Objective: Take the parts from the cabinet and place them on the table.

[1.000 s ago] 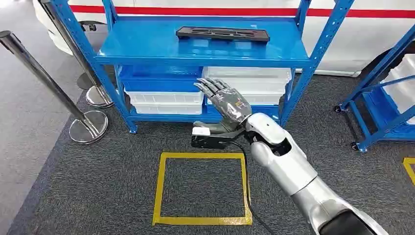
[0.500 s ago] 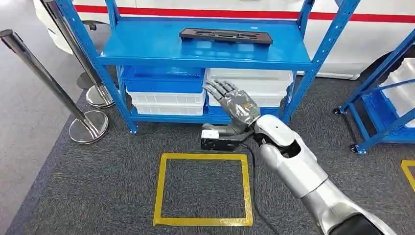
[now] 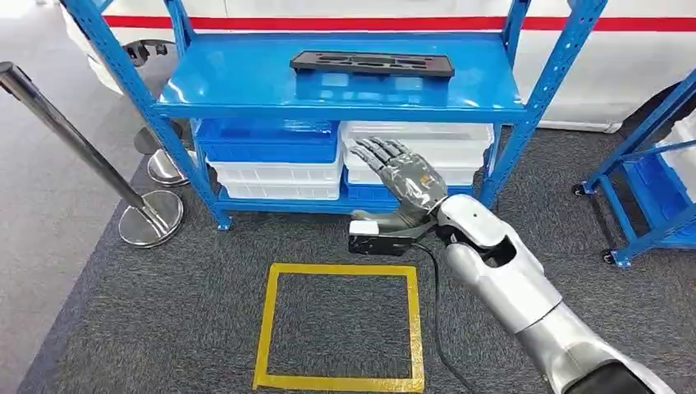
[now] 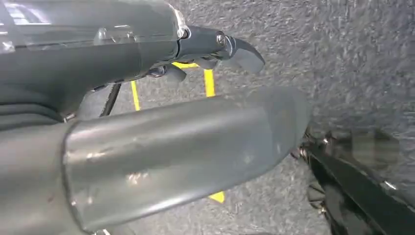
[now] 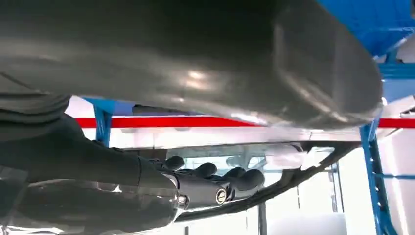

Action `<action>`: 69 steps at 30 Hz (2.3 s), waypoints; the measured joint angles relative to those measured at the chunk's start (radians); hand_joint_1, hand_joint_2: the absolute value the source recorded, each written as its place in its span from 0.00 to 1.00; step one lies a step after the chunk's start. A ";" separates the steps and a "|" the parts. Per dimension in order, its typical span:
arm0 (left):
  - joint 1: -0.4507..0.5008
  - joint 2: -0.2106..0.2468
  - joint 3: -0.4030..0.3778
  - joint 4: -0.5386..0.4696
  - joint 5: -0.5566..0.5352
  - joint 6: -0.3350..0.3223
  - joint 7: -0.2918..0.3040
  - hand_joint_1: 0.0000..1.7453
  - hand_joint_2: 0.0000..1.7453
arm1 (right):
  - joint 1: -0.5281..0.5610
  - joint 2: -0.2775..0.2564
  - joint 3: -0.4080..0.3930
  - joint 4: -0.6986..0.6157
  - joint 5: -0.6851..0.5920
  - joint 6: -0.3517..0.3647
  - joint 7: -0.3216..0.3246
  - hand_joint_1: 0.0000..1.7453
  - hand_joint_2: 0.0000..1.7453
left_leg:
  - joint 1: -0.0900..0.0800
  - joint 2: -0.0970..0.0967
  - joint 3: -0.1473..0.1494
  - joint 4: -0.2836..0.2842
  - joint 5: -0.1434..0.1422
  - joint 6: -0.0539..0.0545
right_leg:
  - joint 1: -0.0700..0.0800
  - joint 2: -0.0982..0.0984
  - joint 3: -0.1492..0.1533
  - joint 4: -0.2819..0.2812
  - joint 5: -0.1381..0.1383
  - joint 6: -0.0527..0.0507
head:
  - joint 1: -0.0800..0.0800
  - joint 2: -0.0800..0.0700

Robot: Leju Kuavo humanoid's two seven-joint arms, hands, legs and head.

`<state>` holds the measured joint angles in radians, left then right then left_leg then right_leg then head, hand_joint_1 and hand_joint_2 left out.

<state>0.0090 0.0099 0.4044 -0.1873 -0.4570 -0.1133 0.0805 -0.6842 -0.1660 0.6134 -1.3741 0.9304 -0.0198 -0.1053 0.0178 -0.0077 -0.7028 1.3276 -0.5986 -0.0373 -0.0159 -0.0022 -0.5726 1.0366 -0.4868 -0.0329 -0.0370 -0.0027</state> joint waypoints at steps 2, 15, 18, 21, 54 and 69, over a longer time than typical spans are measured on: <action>0.007 0.000 0.000 0.000 -0.002 0.002 0.000 0.00 0.00 | 0.001 -0.016 0.003 -0.002 0.000 0.001 0.000 0.00 0.00 | -0.002 0.000 -0.021 -0.044 0.087 0.010 | 0.004 -0.001 0.031 0.000 -0.022 0.000 | 0.000 0.000; 0.005 0.002 0.000 -0.006 -0.012 0.005 -0.002 0.00 0.00 | 0.006 -0.039 0.007 -0.024 0.006 0.015 -0.001 0.00 0.00 | -0.018 -0.006 0.170 -0.339 0.136 0.083 | -0.001 0.000 -0.125 0.266 -0.117 0.052 | 0.000 0.000; 0.008 -0.001 0.000 -0.006 -0.022 0.004 -0.002 0.00 0.00 | 0.007 -0.039 0.007 -0.023 0.016 0.019 -0.006 0.00 0.00 | -0.016 -0.015 0.228 -0.339 0.092 0.073 | -0.005 0.000 -0.154 0.177 -0.080 0.057 | 0.000 0.000; 0.008 -0.002 0.003 -0.006 -0.028 0.004 -0.002 0.00 0.00 | 0.009 -0.039 0.007 -0.019 0.021 0.026 -0.010 0.00 0.00 | -0.018 -0.018 0.281 -0.325 0.038 0.056 | 0.000 -0.002 -0.139 0.003 0.136 0.046 | 0.000 0.000; -0.001 -0.021 0.045 -0.015 -0.089 0.002 0.003 0.00 0.00 | 0.048 -0.041 0.002 -0.028 0.051 0.042 -0.026 0.00 0.00 | -0.023 -0.020 0.228 -0.326 0.066 0.057 | 0.021 0.005 -0.127 -0.012 0.113 0.014 | 0.002 0.000; 0.002 -0.026 0.068 -0.018 -0.098 0.006 0.005 0.00 0.00 | 0.061 -0.059 0.000 -0.025 0.054 0.055 -0.037 0.00 1.00 | -0.019 0.002 0.036 -0.292 0.227 0.044 | 0.009 0.007 0.103 -0.035 -0.067 0.034 | 0.001 0.000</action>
<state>0.0114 -0.0156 0.4726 -0.2049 -0.5555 -0.1076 0.0858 -0.6230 -0.2251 0.6130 -1.3992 0.9842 0.0347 -0.1419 -0.0013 -0.0056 -0.6663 1.0357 -0.3718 0.0071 -0.0070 0.0051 -0.4696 1.0012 -0.5540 0.0007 -0.0362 -0.0027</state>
